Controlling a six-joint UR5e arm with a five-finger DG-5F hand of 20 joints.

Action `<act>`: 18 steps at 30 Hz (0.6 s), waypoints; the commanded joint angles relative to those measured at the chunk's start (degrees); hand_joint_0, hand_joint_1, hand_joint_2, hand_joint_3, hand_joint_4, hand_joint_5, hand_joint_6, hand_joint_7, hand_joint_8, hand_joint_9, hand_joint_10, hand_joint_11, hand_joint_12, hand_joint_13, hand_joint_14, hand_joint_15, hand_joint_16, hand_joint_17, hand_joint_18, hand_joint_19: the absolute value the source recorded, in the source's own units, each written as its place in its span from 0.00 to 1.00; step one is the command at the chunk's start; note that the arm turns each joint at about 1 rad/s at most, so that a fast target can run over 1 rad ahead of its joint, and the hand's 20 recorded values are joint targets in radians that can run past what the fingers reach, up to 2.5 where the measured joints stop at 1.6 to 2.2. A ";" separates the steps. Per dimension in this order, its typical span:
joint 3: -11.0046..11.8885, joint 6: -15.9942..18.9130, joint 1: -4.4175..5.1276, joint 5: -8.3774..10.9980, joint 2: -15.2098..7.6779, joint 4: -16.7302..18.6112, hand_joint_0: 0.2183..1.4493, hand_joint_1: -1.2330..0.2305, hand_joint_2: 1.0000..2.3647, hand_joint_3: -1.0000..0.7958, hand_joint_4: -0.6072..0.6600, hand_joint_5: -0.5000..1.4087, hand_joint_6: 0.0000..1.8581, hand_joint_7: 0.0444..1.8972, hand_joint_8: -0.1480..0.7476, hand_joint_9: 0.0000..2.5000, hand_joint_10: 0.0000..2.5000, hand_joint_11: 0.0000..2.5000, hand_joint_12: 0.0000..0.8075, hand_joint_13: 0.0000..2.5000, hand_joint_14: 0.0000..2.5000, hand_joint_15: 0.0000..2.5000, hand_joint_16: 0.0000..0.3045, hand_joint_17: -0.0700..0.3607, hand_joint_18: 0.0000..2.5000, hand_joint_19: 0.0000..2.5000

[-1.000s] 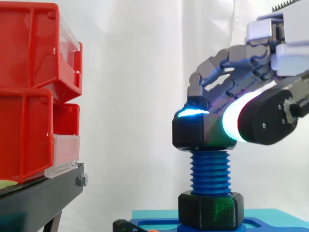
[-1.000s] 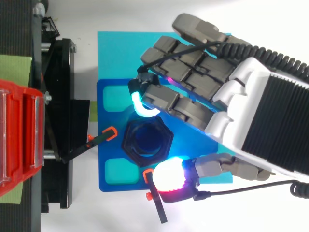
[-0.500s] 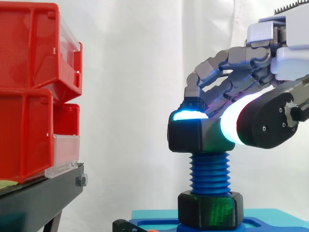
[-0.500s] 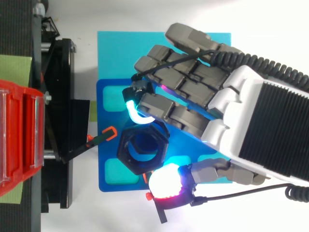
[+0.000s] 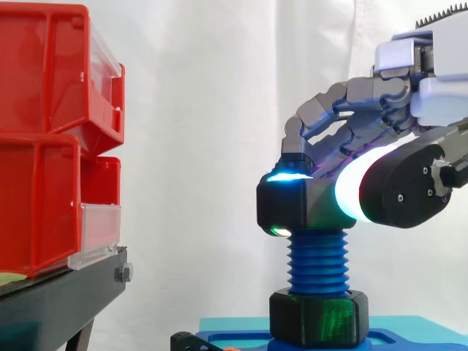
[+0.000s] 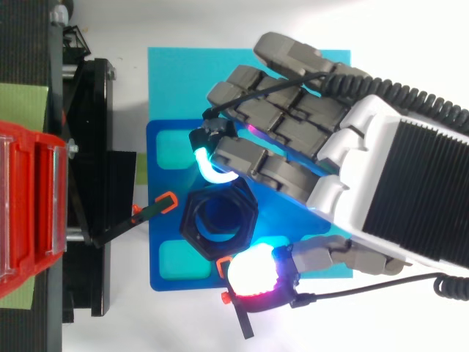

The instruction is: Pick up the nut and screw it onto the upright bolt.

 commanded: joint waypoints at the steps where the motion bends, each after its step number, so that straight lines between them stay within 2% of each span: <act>1: 0.03 0.06 -0.24 0.24 -0.01 -1.29 0.26 0.44 0.00 0.28 0.65 0.17 0.40 0.49 0.47 0.21 0.00 0.00 0.38 0.24 0.00 0.00 0.12 0.35 0.15 0.01; 5: 0.03 0.06 -0.51 0.24 -0.01 -2.70 0.26 0.44 0.00 0.28 0.65 0.17 0.40 0.49 0.47 0.21 0.00 0.00 0.38 0.24 0.00 0.00 0.12 0.35 0.15 0.01; 18: -0.05 0.06 -0.77 0.06 -0.01 -2.70 0.26 0.44 0.00 0.28 0.65 0.17 0.40 0.50 0.47 0.21 0.00 0.00 0.38 0.24 0.00 0.00 0.12 0.35 0.15 0.01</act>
